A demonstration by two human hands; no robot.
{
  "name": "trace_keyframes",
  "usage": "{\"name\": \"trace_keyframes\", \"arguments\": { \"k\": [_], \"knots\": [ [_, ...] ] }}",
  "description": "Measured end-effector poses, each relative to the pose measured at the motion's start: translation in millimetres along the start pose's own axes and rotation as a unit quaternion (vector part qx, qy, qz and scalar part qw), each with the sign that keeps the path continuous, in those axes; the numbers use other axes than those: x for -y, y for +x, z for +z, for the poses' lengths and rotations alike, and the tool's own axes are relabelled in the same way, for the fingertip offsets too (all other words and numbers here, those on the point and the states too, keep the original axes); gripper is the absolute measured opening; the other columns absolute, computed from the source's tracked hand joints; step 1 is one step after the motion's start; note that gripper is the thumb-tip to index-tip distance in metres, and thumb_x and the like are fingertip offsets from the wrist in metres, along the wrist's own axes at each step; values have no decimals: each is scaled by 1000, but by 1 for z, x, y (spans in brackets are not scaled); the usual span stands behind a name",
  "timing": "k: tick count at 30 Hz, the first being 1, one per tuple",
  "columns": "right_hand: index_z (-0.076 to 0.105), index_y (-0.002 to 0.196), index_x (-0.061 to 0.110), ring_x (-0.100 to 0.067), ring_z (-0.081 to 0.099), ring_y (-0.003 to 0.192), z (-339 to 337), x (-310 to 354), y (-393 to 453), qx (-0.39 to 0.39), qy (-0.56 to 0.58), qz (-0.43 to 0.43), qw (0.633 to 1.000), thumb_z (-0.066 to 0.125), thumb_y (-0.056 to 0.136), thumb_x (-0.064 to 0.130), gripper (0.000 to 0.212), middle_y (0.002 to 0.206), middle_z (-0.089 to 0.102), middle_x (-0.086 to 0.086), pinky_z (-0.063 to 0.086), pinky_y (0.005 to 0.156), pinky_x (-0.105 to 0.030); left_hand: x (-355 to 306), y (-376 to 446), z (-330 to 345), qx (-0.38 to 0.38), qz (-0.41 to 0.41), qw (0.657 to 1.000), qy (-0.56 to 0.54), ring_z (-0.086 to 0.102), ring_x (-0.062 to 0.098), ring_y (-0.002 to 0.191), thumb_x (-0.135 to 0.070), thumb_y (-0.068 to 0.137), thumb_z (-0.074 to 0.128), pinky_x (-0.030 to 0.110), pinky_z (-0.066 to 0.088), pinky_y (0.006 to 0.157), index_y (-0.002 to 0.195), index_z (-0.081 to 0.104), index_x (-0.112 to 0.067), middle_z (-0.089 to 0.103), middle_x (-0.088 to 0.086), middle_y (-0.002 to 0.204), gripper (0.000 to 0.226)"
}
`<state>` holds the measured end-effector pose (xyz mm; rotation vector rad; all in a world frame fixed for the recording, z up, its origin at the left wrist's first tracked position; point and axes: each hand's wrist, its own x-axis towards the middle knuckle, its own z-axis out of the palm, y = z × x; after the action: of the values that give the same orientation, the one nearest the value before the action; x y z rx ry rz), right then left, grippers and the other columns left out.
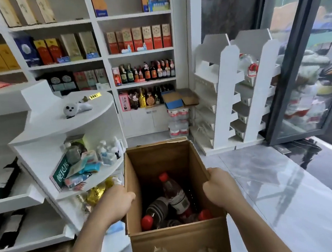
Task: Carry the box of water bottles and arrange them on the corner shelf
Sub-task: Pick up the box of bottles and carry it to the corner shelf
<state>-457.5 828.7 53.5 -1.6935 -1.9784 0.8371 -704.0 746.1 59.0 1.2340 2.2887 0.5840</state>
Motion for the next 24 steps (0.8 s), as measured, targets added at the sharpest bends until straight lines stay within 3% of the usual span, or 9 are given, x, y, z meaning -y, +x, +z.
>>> {"name": "trace_keyframes", "arguments": {
  "k": [4,7,10,15,19,24],
  "knots": [
    [64,92,5,-31,62,82,-3,-4,82,-25,13,42,999,45,73,1,27,84,68,-11,55,69,-35,-36,106,10,40,20,999,-6,48,21,52,-14,85,56,30,40,49,57,48,-8,49,5,56,30],
    [63,84,5,-31,61,78,-12,-4,136,-55,19,91,994,45,72,1,23,76,64,-8,48,60,-31,-82,173,14,76,80,993,30,42,19,51,-10,85,50,30,28,46,55,38,-9,39,7,59,33],
    [59,77,5,-33,61,78,-26,-10,183,-103,21,134,985,44,70,2,17,75,63,-9,45,60,-31,-133,234,21,80,114,990,35,44,20,46,-9,84,55,27,29,43,57,41,-8,43,10,59,31],
    [59,81,9,-30,57,75,-57,-28,239,-160,35,196,967,44,71,4,18,81,64,-9,41,57,-29,-214,315,47,136,183,973,46,42,21,45,-10,85,55,26,29,45,53,38,-11,39,7,52,36],
    [60,79,12,-33,61,78,-89,-62,288,-213,43,241,946,46,74,3,18,76,61,-6,44,61,-29,-289,373,91,176,246,951,57,44,21,42,-9,84,56,26,29,40,50,38,-10,40,7,50,38],
    [63,89,10,-37,63,86,-130,-124,353,-262,27,281,923,47,73,7,23,90,68,-14,56,71,-38,-381,421,155,233,298,922,80,53,21,47,-8,88,53,22,39,35,55,50,-8,49,9,61,33]
  ]
}}
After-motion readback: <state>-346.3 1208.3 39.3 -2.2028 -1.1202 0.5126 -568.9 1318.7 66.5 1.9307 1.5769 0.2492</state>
